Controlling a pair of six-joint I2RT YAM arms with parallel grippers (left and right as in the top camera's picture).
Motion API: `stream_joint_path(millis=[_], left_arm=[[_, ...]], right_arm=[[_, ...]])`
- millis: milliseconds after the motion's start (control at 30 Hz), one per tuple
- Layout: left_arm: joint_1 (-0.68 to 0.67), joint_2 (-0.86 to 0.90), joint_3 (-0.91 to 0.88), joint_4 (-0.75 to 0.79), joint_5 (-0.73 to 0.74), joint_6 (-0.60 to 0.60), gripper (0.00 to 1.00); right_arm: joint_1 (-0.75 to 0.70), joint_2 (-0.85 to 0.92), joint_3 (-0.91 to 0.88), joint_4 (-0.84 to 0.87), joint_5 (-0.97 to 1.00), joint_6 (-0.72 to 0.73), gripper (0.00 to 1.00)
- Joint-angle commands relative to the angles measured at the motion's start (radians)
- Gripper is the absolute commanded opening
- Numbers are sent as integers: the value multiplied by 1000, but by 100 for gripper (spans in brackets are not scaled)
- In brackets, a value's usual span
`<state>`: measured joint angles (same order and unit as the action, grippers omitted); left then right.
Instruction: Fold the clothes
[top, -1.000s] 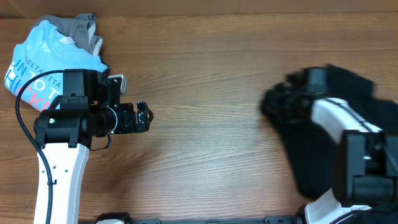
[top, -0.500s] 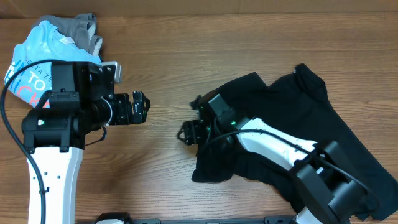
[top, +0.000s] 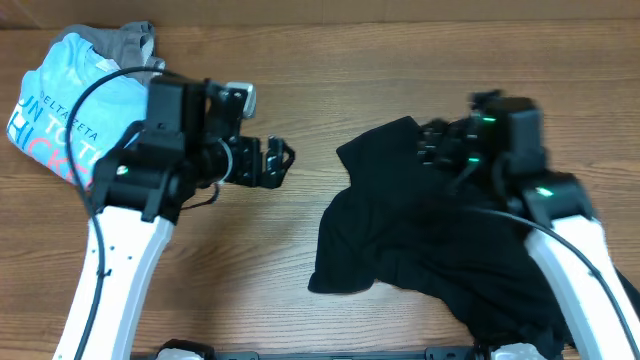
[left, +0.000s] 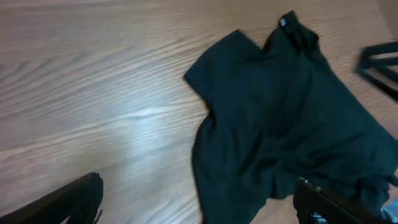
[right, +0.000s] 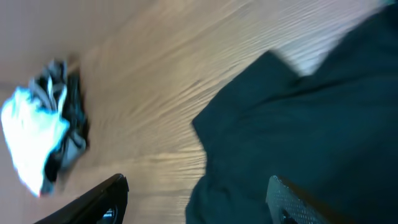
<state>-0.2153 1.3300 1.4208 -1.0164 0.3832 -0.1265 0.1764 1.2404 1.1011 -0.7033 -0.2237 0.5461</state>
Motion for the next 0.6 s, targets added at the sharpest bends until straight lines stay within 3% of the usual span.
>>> stream_joint_path(millis=[0, 267, 567], left_arm=[[-67, 86, 20, 46, -23, -41, 100], [-221, 399, 20, 53, -80, -31, 95], [-291, 633, 20, 82, -139, -23, 76]], right_arm=[[-90, -100, 14, -59, 13, -10, 76], [-134, -180, 14, -158, 14, -73, 79], [-134, -180, 14, -191, 23, -83, 82]])
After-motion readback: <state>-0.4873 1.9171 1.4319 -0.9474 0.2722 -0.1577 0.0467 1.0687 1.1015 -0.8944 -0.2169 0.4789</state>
